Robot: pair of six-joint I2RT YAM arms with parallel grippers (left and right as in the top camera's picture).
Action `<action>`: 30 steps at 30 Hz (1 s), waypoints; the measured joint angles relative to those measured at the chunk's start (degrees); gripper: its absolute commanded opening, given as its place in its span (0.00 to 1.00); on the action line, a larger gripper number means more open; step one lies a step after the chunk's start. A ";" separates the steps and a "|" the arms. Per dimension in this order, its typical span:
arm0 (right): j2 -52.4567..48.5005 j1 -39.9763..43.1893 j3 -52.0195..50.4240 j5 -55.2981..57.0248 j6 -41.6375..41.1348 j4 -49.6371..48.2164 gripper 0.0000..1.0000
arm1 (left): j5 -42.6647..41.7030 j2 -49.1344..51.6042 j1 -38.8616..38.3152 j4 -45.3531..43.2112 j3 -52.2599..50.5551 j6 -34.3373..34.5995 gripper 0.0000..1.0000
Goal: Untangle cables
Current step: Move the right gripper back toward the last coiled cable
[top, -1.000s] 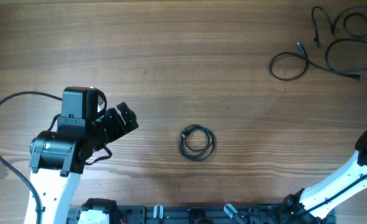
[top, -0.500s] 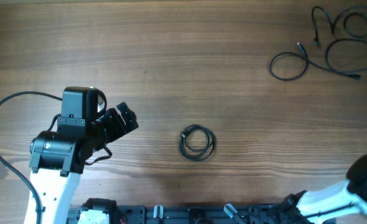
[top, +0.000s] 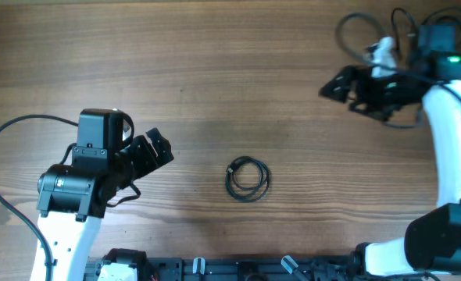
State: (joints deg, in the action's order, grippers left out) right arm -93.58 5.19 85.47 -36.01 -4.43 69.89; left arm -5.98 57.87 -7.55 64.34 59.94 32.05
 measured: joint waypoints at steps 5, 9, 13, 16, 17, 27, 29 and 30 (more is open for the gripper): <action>-0.07 -8.87 -0.96 1.16 -3.45 -1.25 1.00 | 0.15 0.00 0.00 0.00 0.00 0.00 1.00; -0.07 -11.89 -0.96 1.38 -4.37 0.24 1.00 | 0.15 0.00 0.00 0.00 0.00 0.00 1.00; -0.07 -12.17 -0.96 2.32 -4.37 1.79 1.00 | 0.15 0.00 0.00 0.00 0.00 0.00 1.00; -0.07 -12.17 -0.96 3.74 -4.42 2.14 1.00 | 0.15 0.00 0.00 0.00 0.00 0.00 1.00; -0.07 -12.17 -0.96 3.98 -4.52 2.08 1.00 | 0.15 0.00 0.00 0.00 0.00 0.00 1.00; -0.07 -12.17 -0.96 4.57 -5.64 0.81 1.00 | 0.15 0.00 0.00 0.00 0.00 0.00 1.00; -0.07 -12.17 -0.96 4.57 -5.79 0.57 1.00 | 0.15 0.00 0.00 0.00 0.00 0.00 1.00; -0.07 -12.17 -0.96 4.57 -5.81 0.37 1.00 | 0.15 0.00 0.00 0.00 0.00 0.00 1.00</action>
State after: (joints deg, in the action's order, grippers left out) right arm -93.65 -6.98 84.51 -31.44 -10.24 70.26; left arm -5.82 57.87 -7.55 64.34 59.94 32.05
